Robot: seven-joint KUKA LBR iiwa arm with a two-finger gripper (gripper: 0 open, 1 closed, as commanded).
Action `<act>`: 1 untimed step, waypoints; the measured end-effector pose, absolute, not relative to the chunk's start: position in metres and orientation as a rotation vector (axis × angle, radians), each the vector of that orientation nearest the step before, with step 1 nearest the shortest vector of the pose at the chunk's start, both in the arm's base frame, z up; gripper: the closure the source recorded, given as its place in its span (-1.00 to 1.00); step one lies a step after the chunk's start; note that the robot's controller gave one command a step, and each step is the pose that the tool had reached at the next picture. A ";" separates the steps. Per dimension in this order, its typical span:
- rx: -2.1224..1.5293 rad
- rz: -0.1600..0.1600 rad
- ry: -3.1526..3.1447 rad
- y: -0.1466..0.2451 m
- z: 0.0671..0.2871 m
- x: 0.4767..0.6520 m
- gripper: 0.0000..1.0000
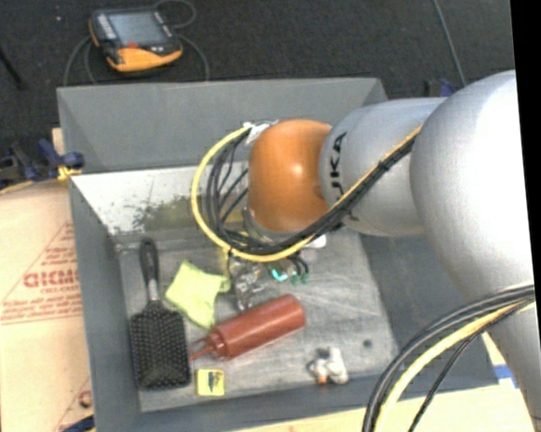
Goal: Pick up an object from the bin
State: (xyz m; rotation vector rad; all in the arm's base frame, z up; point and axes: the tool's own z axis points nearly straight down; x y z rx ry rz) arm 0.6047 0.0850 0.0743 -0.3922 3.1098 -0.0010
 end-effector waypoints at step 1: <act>-0.389 0.000 3.110 0.085 0.074 0.605 1.00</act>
Offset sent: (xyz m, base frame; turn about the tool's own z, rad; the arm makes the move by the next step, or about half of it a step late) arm 0.0000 0.0000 0.0000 0.0000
